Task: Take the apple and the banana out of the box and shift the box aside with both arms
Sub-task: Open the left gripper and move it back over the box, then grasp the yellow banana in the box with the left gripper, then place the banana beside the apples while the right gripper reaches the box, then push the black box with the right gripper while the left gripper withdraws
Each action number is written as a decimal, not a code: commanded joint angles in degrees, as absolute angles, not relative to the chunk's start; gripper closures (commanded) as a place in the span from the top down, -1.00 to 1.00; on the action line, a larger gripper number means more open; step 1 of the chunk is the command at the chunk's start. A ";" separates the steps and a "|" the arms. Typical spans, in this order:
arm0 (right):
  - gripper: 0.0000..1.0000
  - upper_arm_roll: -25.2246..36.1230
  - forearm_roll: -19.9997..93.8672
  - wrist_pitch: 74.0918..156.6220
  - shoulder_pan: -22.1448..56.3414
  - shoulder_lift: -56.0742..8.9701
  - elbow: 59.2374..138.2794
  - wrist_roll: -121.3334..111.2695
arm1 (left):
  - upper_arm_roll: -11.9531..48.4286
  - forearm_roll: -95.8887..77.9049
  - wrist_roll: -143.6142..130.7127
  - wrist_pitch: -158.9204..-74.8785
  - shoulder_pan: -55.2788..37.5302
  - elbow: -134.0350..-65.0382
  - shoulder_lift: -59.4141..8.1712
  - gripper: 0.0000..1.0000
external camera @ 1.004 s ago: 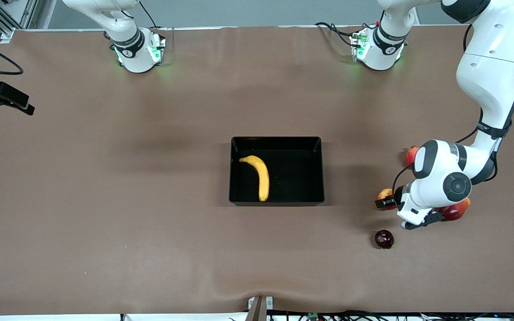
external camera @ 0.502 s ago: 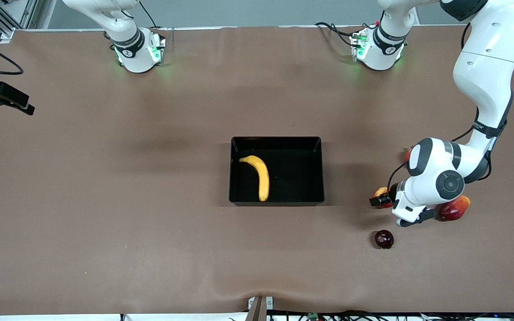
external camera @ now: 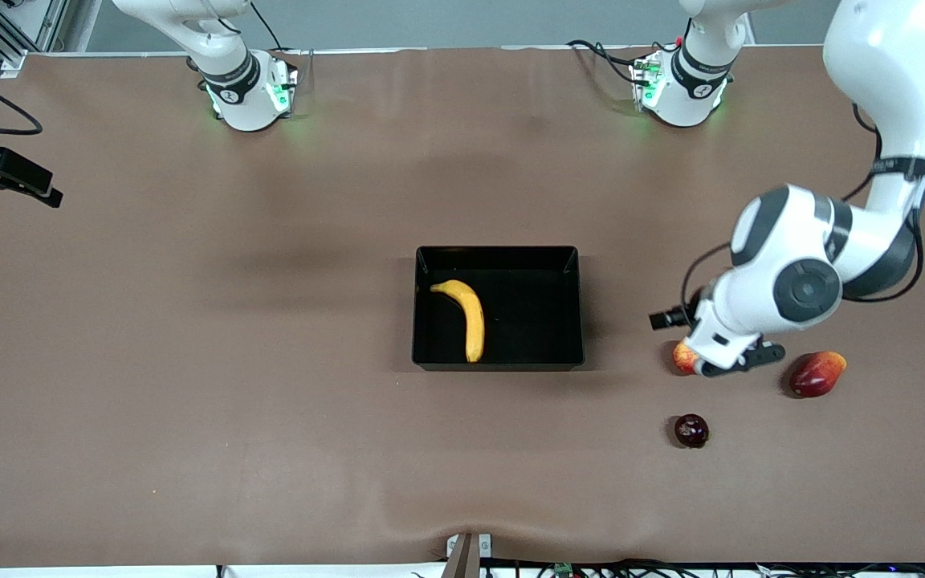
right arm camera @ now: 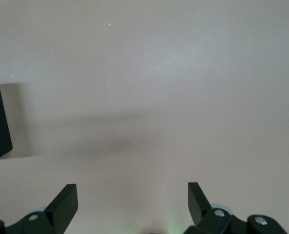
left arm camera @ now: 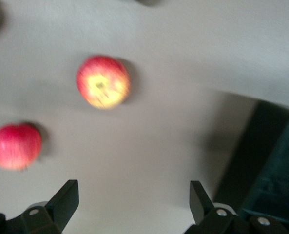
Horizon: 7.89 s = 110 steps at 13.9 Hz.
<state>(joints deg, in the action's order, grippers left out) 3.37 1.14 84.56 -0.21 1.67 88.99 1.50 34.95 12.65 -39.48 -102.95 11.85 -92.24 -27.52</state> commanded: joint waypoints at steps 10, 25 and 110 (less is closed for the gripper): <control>1.00 3.08 1.49 84.37 0.26 -0.35 87.89 0.79 | 39.13 24.08 -49.74 -122.75 -6.66 -86.31 -41.74 1.00; 1.00 2.90 1.93 87.10 3.60 -3.69 87.89 0.79 | 19.69 23.29 -55.63 -132.35 -30.76 -70.14 -56.95 1.00; -1.00 3.16 7.21 120.40 -13.78 -23.37 101.69 -18.62 | 20.48 6.86 -8.26 -88.86 15.47 -82.88 -4.84 1.00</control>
